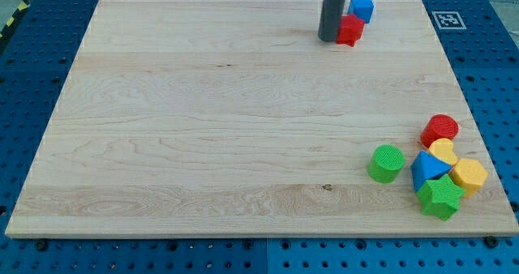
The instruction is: Slide the green circle towards the red star
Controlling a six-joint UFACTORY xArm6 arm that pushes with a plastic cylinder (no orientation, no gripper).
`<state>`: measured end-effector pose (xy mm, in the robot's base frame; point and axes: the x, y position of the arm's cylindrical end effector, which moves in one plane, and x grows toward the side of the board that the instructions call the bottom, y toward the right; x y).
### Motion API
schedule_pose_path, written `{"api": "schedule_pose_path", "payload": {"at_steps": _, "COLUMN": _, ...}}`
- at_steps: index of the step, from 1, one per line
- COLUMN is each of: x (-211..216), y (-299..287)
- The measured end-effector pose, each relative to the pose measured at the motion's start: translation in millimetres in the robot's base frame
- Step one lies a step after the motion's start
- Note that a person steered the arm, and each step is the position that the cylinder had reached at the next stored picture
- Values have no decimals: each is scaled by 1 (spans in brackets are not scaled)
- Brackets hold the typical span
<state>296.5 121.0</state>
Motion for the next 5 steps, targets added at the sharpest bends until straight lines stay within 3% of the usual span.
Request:
{"api": "schedule_pose_path", "payload": {"at_steps": 2, "x": 3, "y": 26}}
{"api": "schedule_pose_path", "payload": {"at_steps": 5, "x": 194, "y": 27}}
